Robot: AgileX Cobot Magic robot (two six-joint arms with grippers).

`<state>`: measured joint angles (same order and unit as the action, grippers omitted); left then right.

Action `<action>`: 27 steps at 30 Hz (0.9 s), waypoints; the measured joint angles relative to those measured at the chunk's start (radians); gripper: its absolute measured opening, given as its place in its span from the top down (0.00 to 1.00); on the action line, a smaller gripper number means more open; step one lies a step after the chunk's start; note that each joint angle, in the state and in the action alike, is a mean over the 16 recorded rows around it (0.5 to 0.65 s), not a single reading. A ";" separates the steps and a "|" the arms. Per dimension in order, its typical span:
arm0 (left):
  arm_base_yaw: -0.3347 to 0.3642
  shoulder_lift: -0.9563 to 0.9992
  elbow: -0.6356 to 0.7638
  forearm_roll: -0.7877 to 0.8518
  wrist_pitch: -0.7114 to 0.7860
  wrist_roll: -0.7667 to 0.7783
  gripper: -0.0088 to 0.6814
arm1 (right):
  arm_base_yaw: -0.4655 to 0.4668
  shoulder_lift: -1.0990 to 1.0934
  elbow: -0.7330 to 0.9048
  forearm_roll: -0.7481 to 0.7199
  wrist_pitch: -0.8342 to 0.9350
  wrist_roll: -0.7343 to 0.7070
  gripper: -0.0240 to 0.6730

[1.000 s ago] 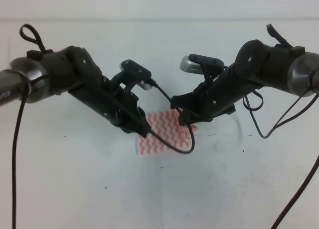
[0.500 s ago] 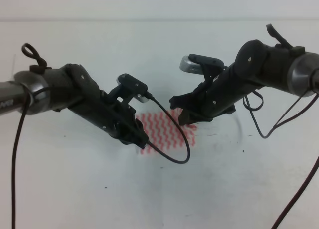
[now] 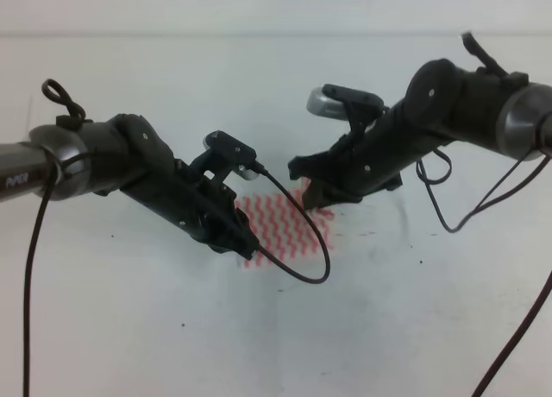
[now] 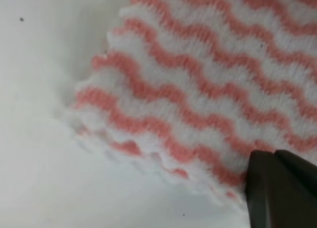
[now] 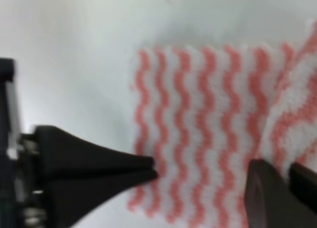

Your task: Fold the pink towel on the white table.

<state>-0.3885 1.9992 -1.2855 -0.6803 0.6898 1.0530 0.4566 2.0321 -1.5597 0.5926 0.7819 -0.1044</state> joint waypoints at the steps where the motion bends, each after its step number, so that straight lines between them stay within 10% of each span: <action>1: 0.000 0.000 0.000 0.000 0.000 0.000 0.99 | 0.002 0.000 -0.005 0.002 0.004 0.000 0.99; 27: 0.000 0.000 0.000 -0.003 0.004 0.004 0.99 | 0.051 0.029 -0.048 0.037 0.007 -0.001 0.99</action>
<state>-0.3885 1.9992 -1.2855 -0.6829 0.6934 1.0571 0.5078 2.0610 -1.6080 0.6292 0.7888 -0.1052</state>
